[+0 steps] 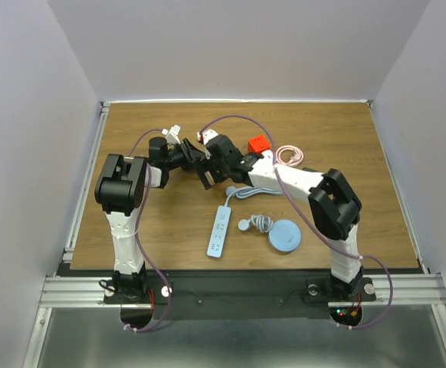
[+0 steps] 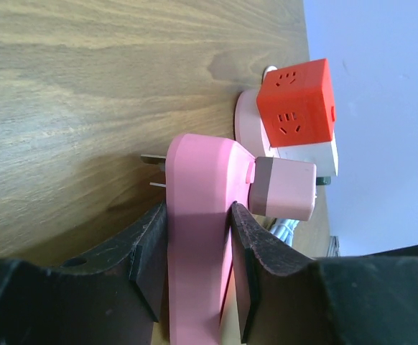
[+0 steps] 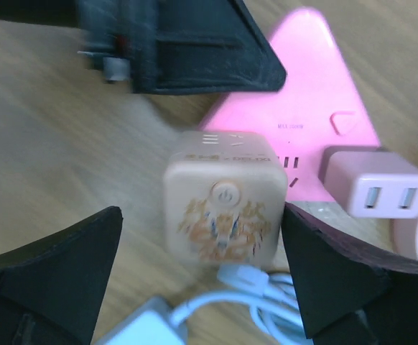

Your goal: Insert the plug

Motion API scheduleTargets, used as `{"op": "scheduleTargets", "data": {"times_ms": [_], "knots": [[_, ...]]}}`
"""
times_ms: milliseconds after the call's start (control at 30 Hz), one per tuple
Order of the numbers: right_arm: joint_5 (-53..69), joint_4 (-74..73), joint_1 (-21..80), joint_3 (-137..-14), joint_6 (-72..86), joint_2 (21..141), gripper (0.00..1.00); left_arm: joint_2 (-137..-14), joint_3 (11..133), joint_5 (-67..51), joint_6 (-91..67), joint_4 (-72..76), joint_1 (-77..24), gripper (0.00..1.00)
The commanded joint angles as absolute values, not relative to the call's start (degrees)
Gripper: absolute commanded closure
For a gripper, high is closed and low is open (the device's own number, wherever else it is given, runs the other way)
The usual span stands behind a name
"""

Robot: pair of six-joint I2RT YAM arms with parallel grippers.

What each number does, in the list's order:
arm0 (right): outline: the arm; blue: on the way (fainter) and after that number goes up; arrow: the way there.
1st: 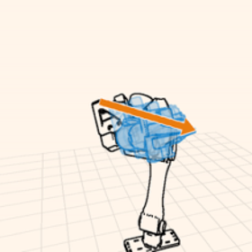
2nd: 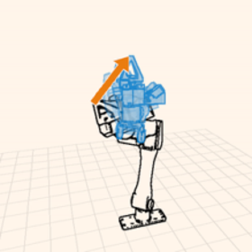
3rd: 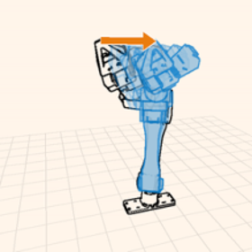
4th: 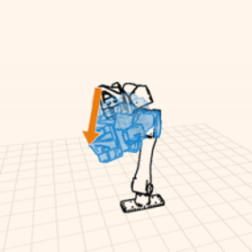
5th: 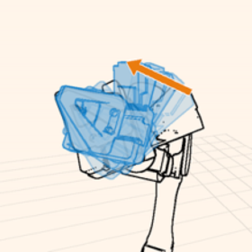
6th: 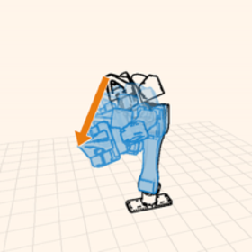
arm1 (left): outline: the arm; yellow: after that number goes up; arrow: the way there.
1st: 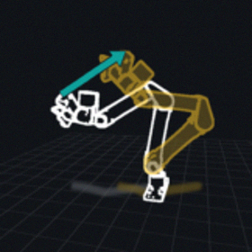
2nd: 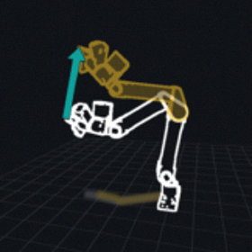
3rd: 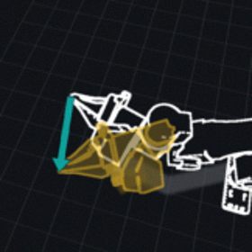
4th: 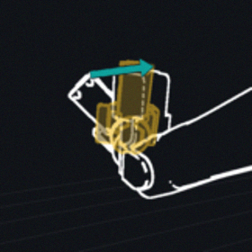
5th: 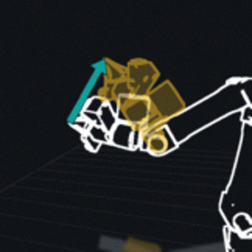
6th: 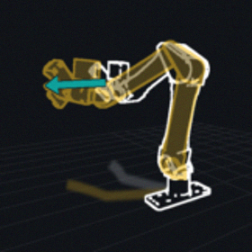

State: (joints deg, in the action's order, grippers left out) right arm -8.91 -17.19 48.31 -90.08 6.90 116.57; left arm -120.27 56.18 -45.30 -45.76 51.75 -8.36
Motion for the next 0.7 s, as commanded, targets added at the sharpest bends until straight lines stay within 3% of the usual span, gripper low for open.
{"op": "scheduleTargets", "data": {"times_ms": [0,667], "knots": [[-12.4,-16.4,49.4,-91.0,6.1,105.1,0.00,-118.4,55.8,-46.5,-44.7,50.8,-8.5,1.00],[-27.7,-17.0,45.3,-62.7,16.4,76.1,0.00,-124.2,73.6,-37.6,-43.8,42.8,-1.5,1.00]]}}
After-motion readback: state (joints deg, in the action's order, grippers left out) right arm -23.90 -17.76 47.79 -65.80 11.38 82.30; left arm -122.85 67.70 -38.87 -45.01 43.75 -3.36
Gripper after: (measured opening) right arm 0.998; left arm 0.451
